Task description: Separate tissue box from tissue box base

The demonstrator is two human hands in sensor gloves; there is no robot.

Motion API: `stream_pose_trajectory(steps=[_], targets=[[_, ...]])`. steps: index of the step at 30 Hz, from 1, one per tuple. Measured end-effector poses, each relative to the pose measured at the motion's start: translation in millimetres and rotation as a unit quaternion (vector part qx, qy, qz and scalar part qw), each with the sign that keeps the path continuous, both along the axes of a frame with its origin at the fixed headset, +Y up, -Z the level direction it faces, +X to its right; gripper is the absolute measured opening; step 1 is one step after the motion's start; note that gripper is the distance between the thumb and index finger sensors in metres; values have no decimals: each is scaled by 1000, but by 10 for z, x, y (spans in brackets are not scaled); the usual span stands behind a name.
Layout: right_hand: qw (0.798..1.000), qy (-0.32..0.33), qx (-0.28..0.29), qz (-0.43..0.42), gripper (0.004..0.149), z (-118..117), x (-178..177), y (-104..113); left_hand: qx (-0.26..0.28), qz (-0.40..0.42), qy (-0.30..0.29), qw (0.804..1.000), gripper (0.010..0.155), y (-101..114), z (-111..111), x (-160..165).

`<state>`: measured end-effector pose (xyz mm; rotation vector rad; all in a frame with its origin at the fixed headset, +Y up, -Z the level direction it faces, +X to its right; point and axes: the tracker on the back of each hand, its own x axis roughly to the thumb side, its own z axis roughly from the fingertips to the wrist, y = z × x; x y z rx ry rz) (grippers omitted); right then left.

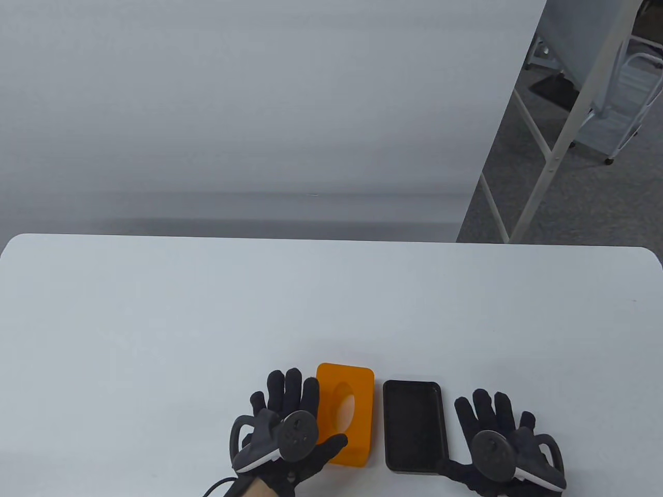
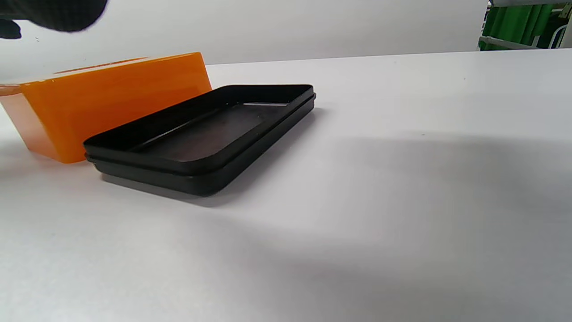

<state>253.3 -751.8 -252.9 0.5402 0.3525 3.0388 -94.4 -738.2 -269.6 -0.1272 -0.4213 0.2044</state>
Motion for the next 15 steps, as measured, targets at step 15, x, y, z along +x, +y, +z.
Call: stream_pose_trajectory(steps=[15], targets=[[1000,-3,-9,-12,105,-19,24,-67,-3,1,13,1000,107,-27,-48,-68]])
